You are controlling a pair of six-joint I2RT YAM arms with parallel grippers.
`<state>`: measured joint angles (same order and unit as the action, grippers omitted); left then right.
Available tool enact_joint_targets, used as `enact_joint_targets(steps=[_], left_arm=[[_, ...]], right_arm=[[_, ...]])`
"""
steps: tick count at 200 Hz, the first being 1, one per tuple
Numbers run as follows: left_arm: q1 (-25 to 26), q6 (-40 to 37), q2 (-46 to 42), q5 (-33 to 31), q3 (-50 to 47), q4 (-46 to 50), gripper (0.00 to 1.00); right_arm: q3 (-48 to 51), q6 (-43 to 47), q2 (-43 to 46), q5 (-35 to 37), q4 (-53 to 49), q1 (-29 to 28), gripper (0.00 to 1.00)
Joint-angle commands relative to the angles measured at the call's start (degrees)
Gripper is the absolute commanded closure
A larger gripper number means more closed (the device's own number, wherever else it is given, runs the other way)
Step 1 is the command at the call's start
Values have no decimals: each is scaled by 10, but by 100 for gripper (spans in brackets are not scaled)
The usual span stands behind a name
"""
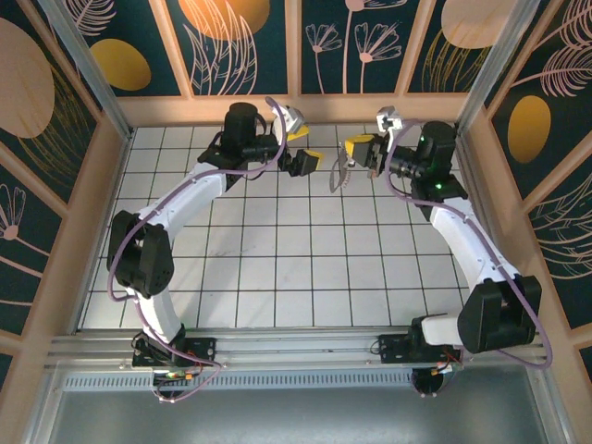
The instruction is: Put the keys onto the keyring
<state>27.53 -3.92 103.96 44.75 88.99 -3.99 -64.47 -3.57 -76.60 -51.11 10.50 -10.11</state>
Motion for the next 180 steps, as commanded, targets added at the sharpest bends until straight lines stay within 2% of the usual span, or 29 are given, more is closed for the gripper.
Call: enact_joint_targets(steps=[1,46,83,119,156,180], left_arm=[[-4,-11,7,79,37,5,1],[-8,-9,7,127,45,3,1],[-13,-29,-1,164,50,16,2],[-20,-50,17,205,82,57,24],[-22,-64,34,231,105,85,30],[-22,-63,41,240,111,90,38]], right_arm=[[-54,55,-23,-22,-63,3,100],[-83,84,-51,-47,-85,4,100],[-134,131,-88,-75,-148,10,100],[-147,162,-103,-111,-184,13,100],[-140,166,-102,-158,-182,12,100],[-128,162,-91,-166,-172,10,100]])
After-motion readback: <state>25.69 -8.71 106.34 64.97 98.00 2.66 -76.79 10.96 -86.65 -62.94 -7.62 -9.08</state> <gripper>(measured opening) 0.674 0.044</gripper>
